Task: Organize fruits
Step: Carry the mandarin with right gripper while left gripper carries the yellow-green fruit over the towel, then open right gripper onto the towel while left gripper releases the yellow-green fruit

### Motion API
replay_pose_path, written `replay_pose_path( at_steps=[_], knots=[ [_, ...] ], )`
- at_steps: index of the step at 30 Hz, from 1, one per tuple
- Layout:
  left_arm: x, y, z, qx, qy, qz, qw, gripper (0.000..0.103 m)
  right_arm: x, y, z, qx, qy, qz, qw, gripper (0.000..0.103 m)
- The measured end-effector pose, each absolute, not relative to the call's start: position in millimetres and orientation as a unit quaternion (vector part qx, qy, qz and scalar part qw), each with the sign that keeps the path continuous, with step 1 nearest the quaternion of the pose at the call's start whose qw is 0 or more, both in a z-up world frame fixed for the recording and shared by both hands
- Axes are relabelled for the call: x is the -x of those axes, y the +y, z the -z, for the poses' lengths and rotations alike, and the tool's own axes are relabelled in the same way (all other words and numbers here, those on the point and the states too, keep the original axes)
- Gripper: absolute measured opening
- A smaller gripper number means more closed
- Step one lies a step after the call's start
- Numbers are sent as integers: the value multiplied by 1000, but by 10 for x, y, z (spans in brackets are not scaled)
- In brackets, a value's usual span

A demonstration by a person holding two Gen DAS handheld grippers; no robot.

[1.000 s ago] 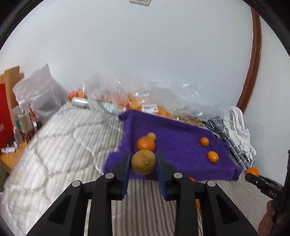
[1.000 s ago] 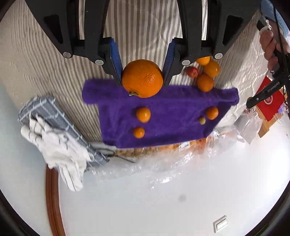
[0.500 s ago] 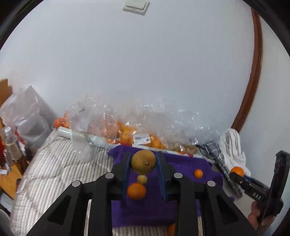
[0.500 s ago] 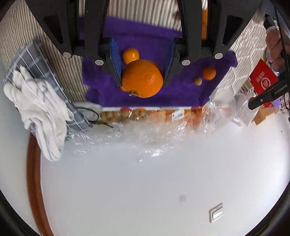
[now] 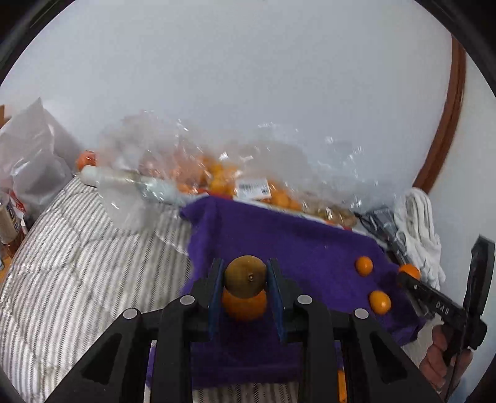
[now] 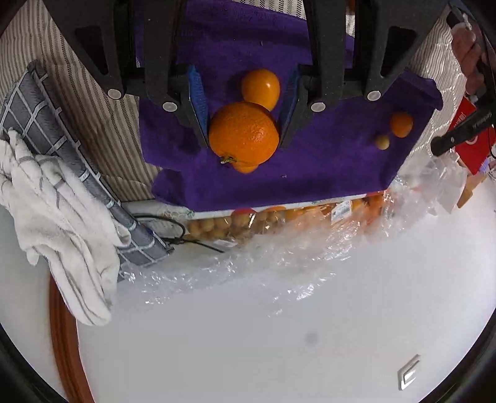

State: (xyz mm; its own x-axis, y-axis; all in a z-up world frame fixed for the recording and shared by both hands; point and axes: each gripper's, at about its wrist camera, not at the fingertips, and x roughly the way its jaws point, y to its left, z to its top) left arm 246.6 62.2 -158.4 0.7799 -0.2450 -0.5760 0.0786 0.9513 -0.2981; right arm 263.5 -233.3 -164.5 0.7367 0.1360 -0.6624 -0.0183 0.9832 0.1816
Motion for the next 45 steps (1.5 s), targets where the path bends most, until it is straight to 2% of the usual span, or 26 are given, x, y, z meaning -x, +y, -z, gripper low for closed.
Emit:
replay_pose_path(
  at_steps=[5,29,41,45],
  knots=[
    [-2456,407,1695,90,350,88,928,26,-2718,-2225,1780,-56,381,-37,922,43],
    [-2477,190,1889,66,406,122,903,26,-2755,-2117,1895,-33,387,-23,921,44],
    [-2477,117,1925,41,411,117,903,26,-2750,-2070,1915,-16,397,-28,917,53],
    [-2474,124,1920,44,410,118,903,26,-2723,-2087,1894,-19,391,-29,920,59]
  ],
)
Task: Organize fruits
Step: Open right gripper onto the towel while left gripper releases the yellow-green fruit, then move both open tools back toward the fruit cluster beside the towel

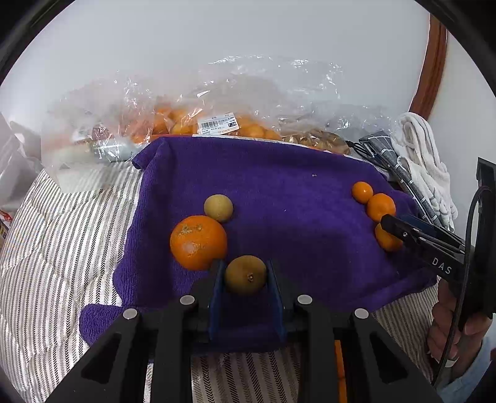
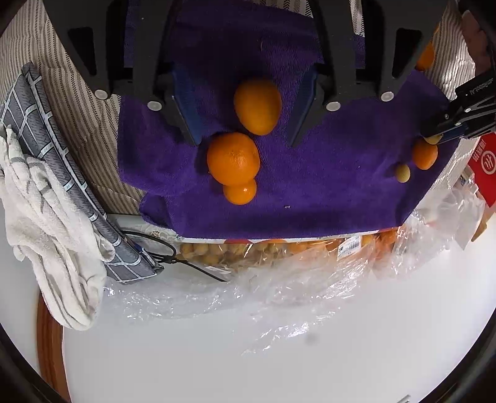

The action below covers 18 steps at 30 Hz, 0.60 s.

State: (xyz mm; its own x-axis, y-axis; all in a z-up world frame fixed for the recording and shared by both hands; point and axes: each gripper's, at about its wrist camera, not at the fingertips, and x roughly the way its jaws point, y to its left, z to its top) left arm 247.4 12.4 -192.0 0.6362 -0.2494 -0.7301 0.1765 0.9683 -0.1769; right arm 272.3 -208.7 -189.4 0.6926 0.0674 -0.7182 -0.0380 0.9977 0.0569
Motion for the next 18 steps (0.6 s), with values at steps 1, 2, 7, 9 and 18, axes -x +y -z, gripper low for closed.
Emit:
replay_pose_path(
  at_steps=[1,2,7,9,18],
  knots=[
    [-2473,126,1918,44,409,117,904,26,-2716,-2090,1889,-20,389,-29,920,61],
    [-2473,126,1916,43,409,116,904,26,-2710,-2089,1884,-20,389,-28,921,62],
    [-2461,111,1903,41,408,114,905,26,-2685,-2052,1864,-12,387,-25,922,67],
    [-2446,109,1884,41,402,116,907,26,-2662,-2029,1849,-5,383,-23,923,68],
    [-2349,126,1732,46,360,128,923,34,-2515,-1937,1732,-3,359,-38,933,68]
  ],
)
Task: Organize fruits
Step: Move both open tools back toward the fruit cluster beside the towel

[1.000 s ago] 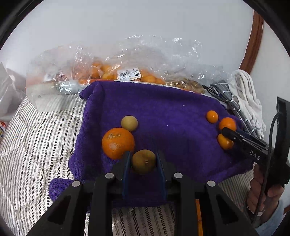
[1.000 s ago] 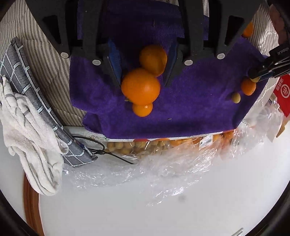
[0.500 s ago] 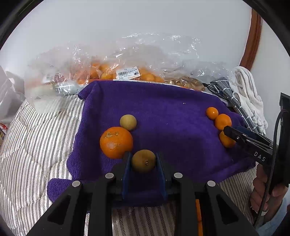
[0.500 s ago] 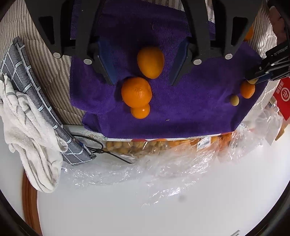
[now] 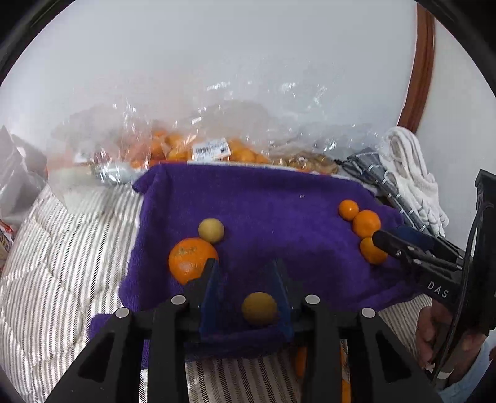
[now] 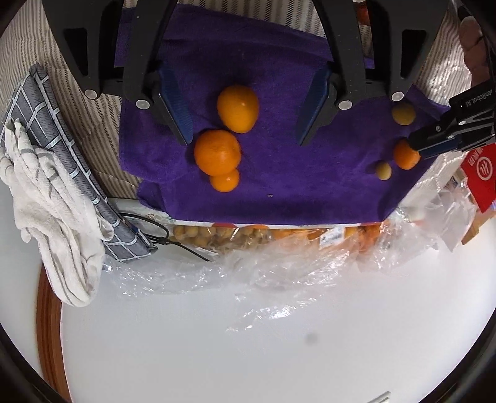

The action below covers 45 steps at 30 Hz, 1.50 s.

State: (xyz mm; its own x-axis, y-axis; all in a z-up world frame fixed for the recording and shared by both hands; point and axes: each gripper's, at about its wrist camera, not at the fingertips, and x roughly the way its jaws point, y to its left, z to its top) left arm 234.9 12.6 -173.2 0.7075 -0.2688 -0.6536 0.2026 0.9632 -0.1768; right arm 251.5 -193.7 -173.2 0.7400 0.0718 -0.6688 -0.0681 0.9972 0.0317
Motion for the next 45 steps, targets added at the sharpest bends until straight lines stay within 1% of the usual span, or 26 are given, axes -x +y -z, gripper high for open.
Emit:
replay_pose_path(
  at_steps=[5,12,20,24,28,37,39,43,45],
  knots=[
    [-2312,155,1652,51,341,125,930,36,-2466,-1891,1624,12,344,-16,939,68],
    [-2272,192,1591,49,317,106,941,36,-2249,-1948,1457,-14,380,-28,925,68],
    [-2185,214,1470,37,294,91,951,36,-1858,-1926,1502,4,403,-19,915,68],
    [-2106,230,1361,43,285,101,952,43,-1676,-1945,1498,1,408,-21,913,67],
    [-1981,266,1367,44,303,93,947,44,-1533,-1950,1479,2,408,-25,913,67],
    [-1617,576,1746,34,365,73,928,44,-1432,-1824,1627,-9,424,-48,905,64],
    [-1561,676,1829,48,378,75,922,46,-1420,-1775,1662,-10,428,-54,902,63],
    [-1542,771,1970,56,397,67,914,47,-1412,-1691,1698,-5,432,-61,900,63],
    [-1537,785,1971,59,394,62,915,47,-1407,-1667,1704,-4,432,-60,900,63]
  ],
)
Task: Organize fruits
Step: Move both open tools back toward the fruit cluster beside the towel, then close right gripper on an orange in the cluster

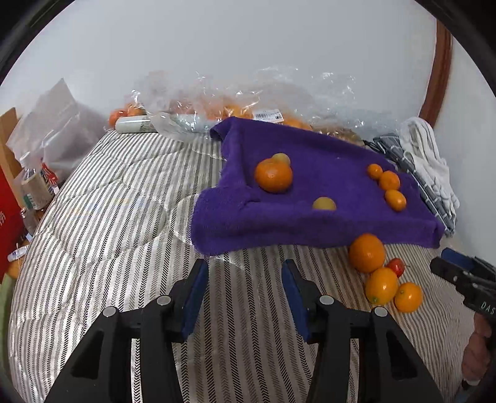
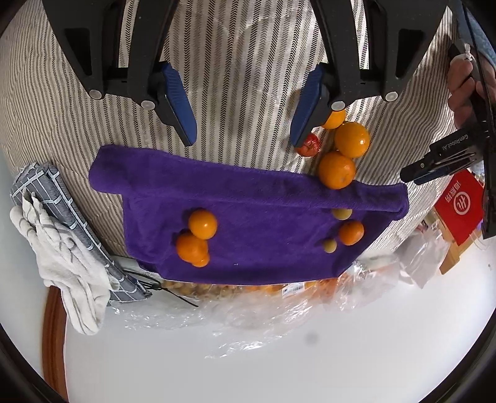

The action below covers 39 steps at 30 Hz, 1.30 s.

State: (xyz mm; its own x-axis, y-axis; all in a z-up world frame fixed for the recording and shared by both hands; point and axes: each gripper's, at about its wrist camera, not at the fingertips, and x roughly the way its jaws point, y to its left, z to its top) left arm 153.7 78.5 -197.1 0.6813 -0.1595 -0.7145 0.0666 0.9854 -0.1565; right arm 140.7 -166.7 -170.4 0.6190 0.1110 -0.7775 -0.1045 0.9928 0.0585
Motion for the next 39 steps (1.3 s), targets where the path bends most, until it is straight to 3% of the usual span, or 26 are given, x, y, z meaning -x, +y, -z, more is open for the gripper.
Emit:
replay_pose_path(
  at_steps=[26,29,36,39],
  knots=[
    [-1575,864,2022,84,409,49,907,47,-1258,-1277,1785,-12,439,-154,885,61],
    [-1575,853,2024,82,409,50,907,47,-1276,-1206,1885,2,452,-156,878,57],
    [-1604,875,2059,93,418,55,902,47,-1311,-1091,2033,48,463,-130,876,36],
    [-1611,880,2069,95,420,57,901,47,-1277,-1127,2031,43,458,-131,878,35]
  ],
)
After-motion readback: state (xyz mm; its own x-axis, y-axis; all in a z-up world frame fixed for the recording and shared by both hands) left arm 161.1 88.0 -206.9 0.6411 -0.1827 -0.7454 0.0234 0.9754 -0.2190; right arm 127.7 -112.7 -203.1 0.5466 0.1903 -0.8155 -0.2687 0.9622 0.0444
